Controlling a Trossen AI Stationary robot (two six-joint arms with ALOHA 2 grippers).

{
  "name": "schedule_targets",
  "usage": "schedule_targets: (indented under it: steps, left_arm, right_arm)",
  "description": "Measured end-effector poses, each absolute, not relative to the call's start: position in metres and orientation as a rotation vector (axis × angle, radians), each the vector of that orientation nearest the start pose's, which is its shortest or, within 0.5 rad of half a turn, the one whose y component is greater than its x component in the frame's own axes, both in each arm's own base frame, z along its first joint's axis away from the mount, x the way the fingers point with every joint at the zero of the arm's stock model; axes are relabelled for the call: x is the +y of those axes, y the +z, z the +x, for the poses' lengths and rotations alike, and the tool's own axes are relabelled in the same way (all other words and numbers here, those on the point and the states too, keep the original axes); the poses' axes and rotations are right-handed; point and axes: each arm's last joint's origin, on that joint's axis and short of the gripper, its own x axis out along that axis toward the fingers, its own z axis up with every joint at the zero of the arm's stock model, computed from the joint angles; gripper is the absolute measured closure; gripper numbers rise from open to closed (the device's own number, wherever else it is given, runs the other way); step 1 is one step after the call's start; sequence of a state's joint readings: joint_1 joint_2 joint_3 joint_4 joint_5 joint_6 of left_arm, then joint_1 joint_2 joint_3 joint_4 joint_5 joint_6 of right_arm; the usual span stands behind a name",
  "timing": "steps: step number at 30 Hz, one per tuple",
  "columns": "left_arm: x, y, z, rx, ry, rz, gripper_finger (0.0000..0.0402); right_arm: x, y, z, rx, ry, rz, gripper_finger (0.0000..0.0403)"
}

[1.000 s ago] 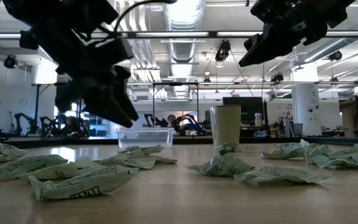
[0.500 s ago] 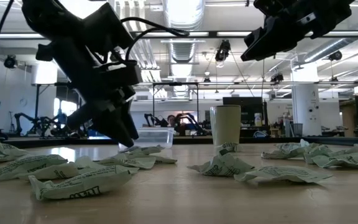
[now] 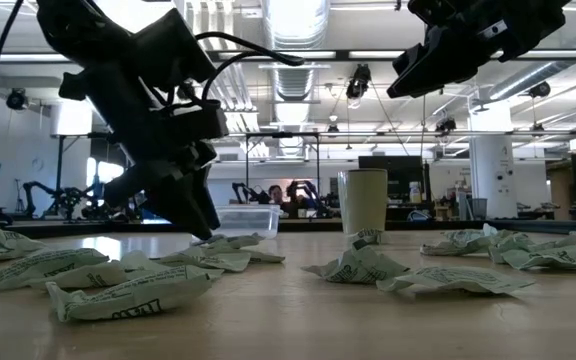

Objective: Pick and place Stevia / Truvia into bins
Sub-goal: Put the stevia packet into the transparent container

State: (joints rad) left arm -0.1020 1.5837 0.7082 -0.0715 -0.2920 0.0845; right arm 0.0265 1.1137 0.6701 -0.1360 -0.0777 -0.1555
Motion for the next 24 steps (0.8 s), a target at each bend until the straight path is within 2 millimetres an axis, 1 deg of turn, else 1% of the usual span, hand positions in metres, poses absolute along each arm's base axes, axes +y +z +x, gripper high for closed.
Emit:
schedule_targets:
  steps: [7, 12, 16, 19, 23, 24]
  left_arm:
    - [-0.02, 0.131, 0.283, 0.969, 0.135, 0.269, 0.0289]
    - [-0.019, 0.123, 0.285, 0.994, 0.139, 0.271, 0.0295]
    - [-0.018, 0.127, 0.285, 0.983, 0.141, 0.267, 0.0304]
    - [-0.018, 0.129, 0.285, 0.972, 0.137, 0.263, 0.0334]
    - [-0.018, 0.13, 0.284, 0.971, 0.147, 0.269, 0.039]
    - [-0.017, 0.13, 0.284, 0.971, 0.147, 0.27, 0.0395]
  right_arm:
    - [0.008, 0.237, 0.231, 0.57, 0.144, -0.13, 0.0346]
    - [0.008, 0.237, 0.231, 0.571, 0.14, -0.121, 0.0346]
    - [0.008, 0.237, 0.231, 0.571, 0.139, -0.119, 0.0346]
    - [0.008, 0.237, 0.231, 0.571, 0.139, -0.119, 0.0346]
    - [0.008, 0.237, 0.231, 0.572, 0.139, -0.119, 0.0346]
    - [0.008, 0.237, 0.231, 0.572, 0.139, -0.119, 0.0346]
